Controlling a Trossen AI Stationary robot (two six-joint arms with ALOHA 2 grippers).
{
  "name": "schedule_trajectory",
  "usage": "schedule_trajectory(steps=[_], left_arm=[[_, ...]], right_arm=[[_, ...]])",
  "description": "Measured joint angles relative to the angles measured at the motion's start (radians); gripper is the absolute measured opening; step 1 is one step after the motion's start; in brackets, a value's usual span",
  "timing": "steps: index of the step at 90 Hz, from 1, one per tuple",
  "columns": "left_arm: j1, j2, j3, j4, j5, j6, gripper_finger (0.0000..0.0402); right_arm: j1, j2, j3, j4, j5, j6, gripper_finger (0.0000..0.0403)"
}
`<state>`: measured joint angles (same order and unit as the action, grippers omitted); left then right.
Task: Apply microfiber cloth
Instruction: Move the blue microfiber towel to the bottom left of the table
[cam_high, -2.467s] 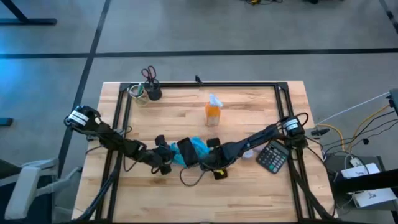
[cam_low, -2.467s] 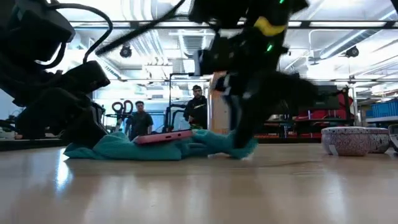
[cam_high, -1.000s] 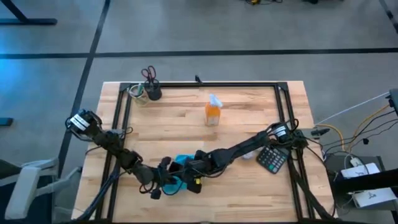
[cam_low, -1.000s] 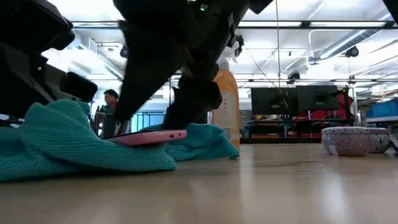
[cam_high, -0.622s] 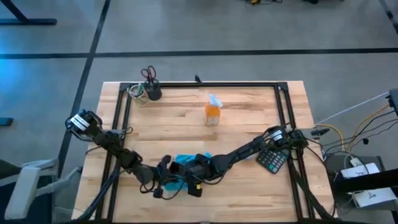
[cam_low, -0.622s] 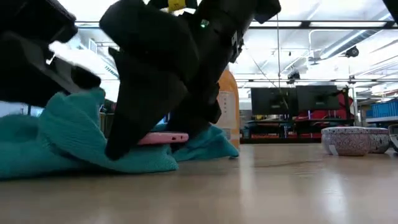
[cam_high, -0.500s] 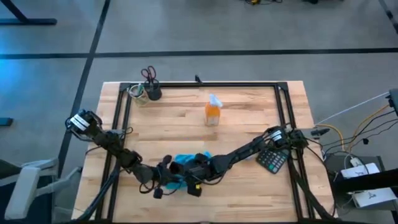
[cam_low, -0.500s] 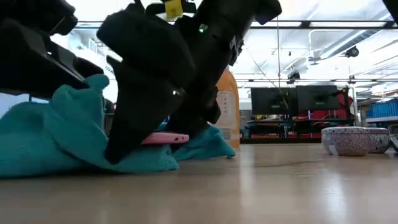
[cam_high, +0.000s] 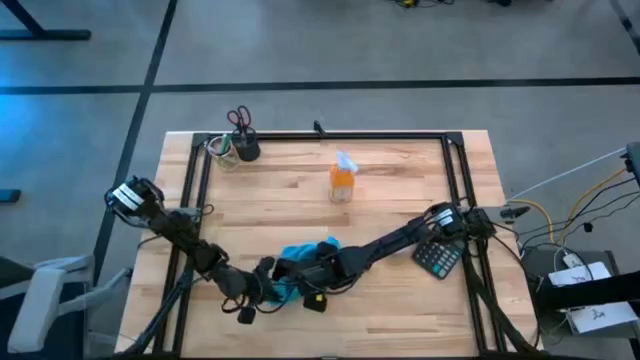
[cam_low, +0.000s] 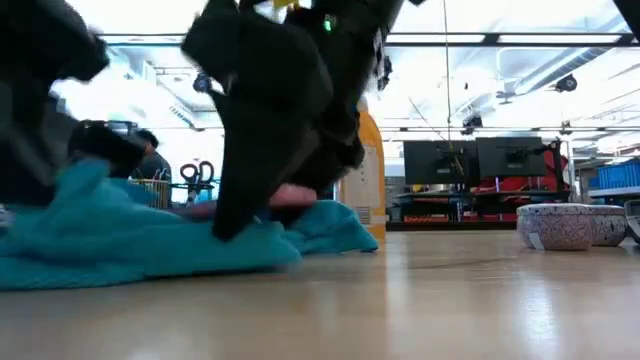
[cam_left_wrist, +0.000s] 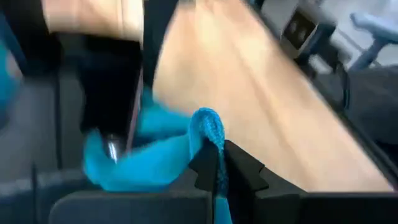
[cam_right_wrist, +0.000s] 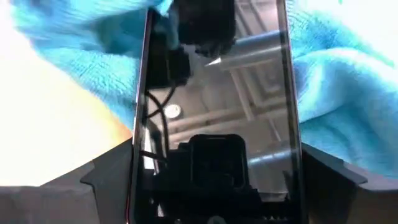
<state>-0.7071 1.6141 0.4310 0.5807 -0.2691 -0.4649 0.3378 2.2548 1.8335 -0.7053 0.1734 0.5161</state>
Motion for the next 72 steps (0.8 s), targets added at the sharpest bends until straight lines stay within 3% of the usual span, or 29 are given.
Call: schedule_trajectory(steps=[18, 32, 48, 72], left_arm=[[-0.004, 0.037, -0.009, -0.051, 0.009, -0.161, 0.0000], [-0.050, 0.029, -0.050, -0.062, 0.026, -0.291, 0.0000], [-0.157, -0.059, -0.100, -0.080, 0.014, -0.390, 0.0000], [-0.360, -0.337, -0.125, -0.286, -0.152, -0.368, 0.0000]], right_arm=[[-0.003, -0.022, 0.153, -0.179, 0.022, -0.048, 0.0318], [-0.016, -0.046, 0.188, -0.350, 0.112, -0.038, 0.0317], [-0.034, -0.060, 0.118, -0.447, 0.167, 0.019, 0.0317], [-0.071, -0.061, -0.064, -0.466, 0.167, 0.090, 0.0317]])
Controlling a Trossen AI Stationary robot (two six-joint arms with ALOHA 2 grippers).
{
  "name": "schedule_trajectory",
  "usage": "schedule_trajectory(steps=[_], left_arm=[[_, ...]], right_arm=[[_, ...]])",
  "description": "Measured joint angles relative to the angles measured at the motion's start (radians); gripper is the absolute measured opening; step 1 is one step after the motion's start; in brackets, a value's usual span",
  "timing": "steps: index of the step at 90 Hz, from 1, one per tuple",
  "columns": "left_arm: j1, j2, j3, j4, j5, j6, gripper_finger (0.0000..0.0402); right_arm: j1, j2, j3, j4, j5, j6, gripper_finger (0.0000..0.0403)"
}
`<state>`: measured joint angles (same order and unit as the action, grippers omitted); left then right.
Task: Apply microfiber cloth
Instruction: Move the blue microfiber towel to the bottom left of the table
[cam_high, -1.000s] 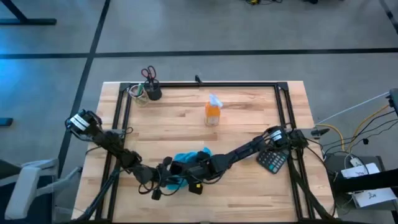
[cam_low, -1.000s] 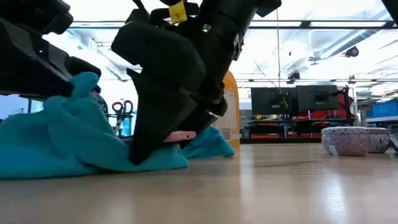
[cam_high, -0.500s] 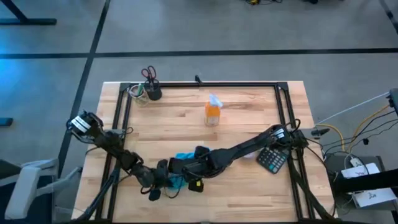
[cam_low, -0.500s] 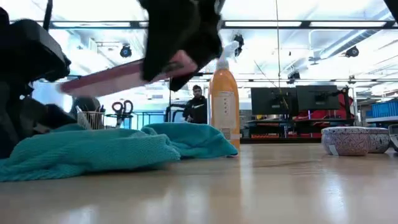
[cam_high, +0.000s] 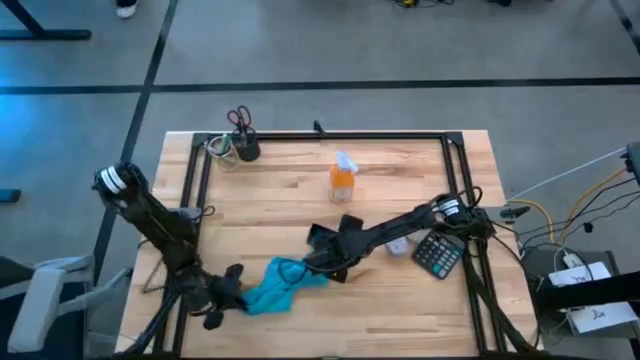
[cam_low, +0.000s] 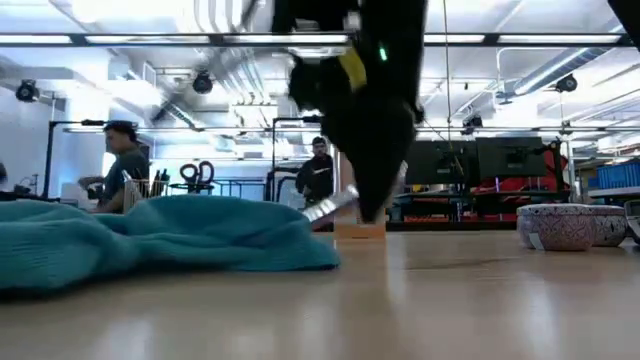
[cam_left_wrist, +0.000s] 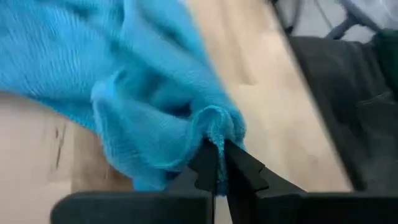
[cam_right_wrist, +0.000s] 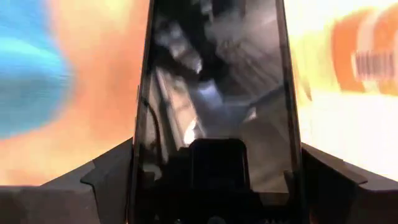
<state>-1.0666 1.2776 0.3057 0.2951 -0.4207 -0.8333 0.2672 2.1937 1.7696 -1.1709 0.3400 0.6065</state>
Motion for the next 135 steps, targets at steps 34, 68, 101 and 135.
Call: schedule_trajectory(steps=[34, 68, 101, 135], left_arm=[[-0.017, -0.267, 0.031, -0.094, 0.205, -0.006, 0.0000], [-0.017, -0.263, 0.040, -0.153, 0.401, -0.412, 0.0041], [-0.008, -0.259, 0.040, -0.112, 0.642, -0.898, 0.0058], [0.188, -0.185, 0.043, -0.019, 0.274, -0.315, 0.0040]], right_arm=[[-0.035, -0.002, -0.064, 0.011, -0.033, 0.009, 0.0357], [-0.043, -0.001, -0.011, -0.072, -0.060, -0.137, 0.0378], [-0.020, -0.065, 0.031, -0.258, 0.048, -0.189, 0.0379], [0.081, -0.163, -0.114, -0.237, 0.051, -0.104, 0.0379]])
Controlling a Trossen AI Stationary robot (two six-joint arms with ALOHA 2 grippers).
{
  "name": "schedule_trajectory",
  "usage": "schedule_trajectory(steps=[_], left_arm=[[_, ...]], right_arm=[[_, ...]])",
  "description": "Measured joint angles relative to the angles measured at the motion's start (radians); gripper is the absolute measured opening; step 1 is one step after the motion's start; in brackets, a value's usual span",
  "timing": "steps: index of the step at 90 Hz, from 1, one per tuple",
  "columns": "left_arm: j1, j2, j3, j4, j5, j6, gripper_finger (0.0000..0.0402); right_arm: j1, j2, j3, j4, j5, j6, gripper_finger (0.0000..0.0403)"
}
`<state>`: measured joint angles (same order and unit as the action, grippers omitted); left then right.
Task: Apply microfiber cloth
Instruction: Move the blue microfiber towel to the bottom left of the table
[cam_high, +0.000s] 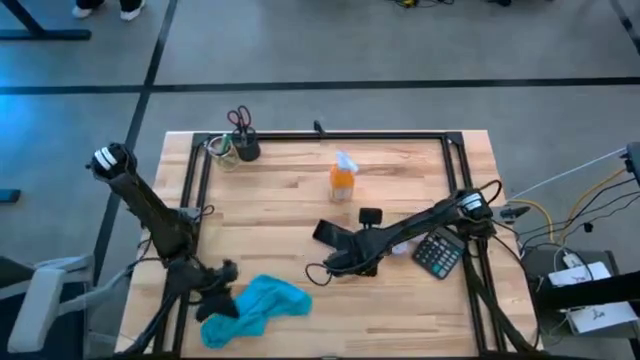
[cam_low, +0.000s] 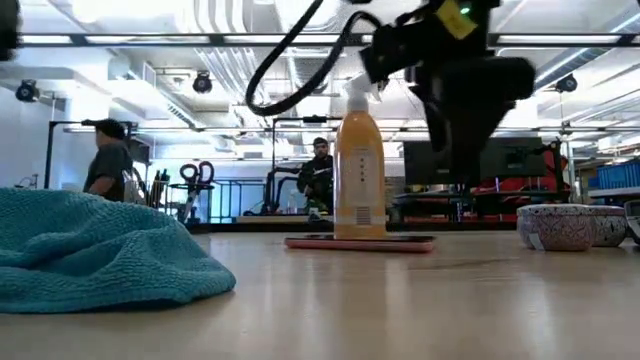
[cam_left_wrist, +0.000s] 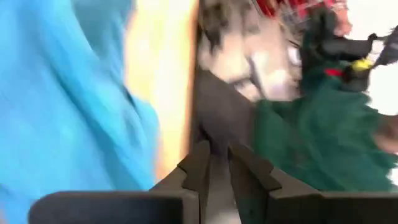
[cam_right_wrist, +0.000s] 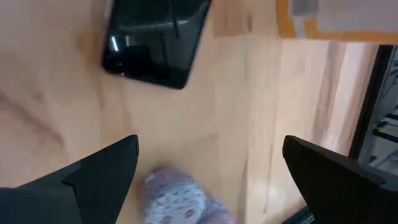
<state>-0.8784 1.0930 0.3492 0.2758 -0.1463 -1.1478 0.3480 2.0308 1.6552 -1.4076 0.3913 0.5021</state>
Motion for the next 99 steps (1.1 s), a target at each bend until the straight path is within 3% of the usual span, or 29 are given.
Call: schedule_trajectory(steps=[25, 37, 44, 62, 69, 88, 99], left_arm=[[0.136, 0.282, 0.178, 0.019, -0.118, 0.471, 0.0040], [0.150, 0.429, 0.281, -0.001, -0.150, 0.571, 0.0040], [0.151, 0.489, 0.340, -0.122, -0.130, 0.553, 0.0040], [0.121, 0.570, 0.495, -0.632, -0.042, 0.391, 0.0028], [0.092, 0.573, 0.542, -0.778, 0.043, 0.328, 0.0021], [-0.028, 0.568, 0.604, -1.025, 0.410, 0.080, 0.0003], [-0.111, 0.568, 0.599, -1.151, 0.483, -0.024, 0.0002]], right_arm=[[0.085, 0.000, -0.029, 0.004, -0.001, 0.092, 0.0380], [0.101, 0.000, -0.029, 0.004, 0.001, 0.135, 0.0380], [0.105, 0.000, -0.029, 0.003, 0.000, 0.150, 0.0380], [0.105, 0.000, -0.029, 0.007, 0.002, 0.171, 0.0380], [0.103, 0.000, -0.029, 0.007, 0.002, 0.166, 0.0380], [0.103, 0.000, -0.029, 0.008, 0.004, 0.084, 0.0380], [0.103, 0.000, -0.029, 0.004, 0.063, 0.061, 0.0380]])
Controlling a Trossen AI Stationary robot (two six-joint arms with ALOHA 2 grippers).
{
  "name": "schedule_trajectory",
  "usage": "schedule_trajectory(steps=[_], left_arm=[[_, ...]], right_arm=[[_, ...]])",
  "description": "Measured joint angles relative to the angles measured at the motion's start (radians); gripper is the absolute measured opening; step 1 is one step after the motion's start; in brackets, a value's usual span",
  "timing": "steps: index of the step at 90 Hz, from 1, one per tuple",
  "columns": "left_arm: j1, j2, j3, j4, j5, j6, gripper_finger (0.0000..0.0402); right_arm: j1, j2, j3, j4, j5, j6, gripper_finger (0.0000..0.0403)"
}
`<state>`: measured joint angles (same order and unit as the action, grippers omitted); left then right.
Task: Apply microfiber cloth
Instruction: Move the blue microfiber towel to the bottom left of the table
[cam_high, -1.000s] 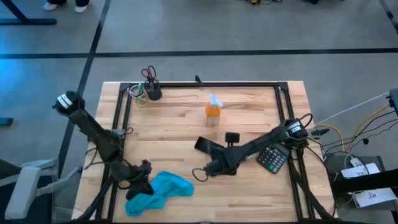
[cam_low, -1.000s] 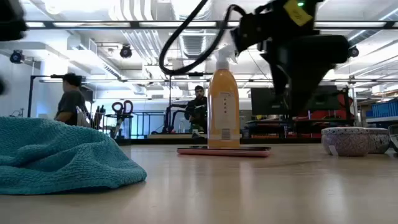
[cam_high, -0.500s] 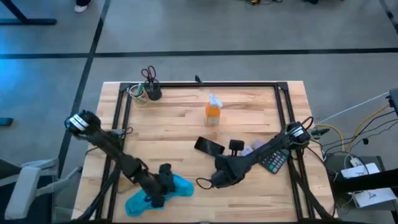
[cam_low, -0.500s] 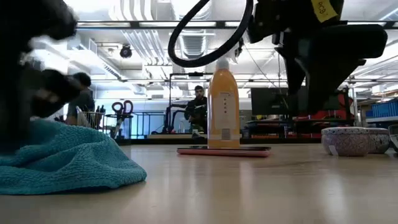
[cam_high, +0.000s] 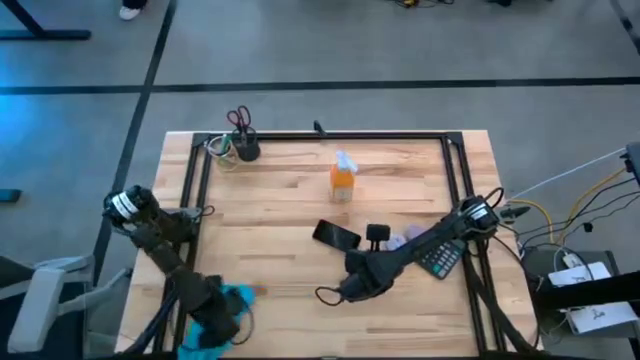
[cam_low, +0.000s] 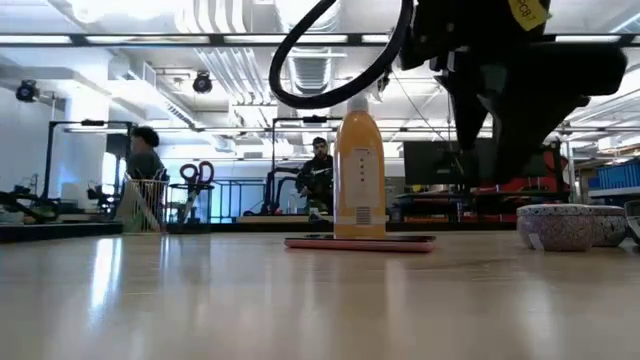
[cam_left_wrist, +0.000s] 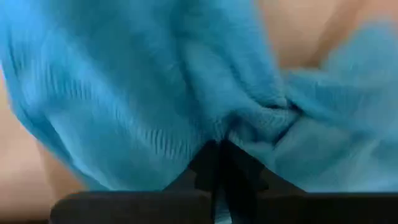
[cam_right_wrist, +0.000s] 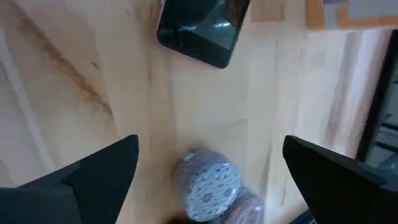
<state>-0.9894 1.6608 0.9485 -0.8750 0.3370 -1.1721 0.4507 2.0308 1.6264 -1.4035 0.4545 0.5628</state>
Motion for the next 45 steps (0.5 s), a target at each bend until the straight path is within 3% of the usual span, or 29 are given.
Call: schedule_trajectory(steps=[14, 27, 34, 45], left_arm=[[-0.050, -0.012, -0.001, -0.153, -0.055, -0.129, 0.0001], [-0.059, -0.047, -0.001, -0.301, -0.174, -0.212, 0.0001], [-0.057, -0.080, -0.001, -0.354, -0.295, -0.252, 0.0000], [-0.059, -0.152, 0.011, -0.322, -0.599, -0.298, 0.0000]], right_arm=[[-0.022, -0.012, 0.000, -0.014, 0.093, -0.013, 0.0368], [-0.039, -0.053, -0.001, -0.067, 0.121, -0.014, 0.0311], [-0.038, -0.087, -0.003, -0.076, 0.143, -0.024, 0.0264], [-0.036, -0.152, -0.017, -0.076, 0.149, -0.042, 0.0179]])
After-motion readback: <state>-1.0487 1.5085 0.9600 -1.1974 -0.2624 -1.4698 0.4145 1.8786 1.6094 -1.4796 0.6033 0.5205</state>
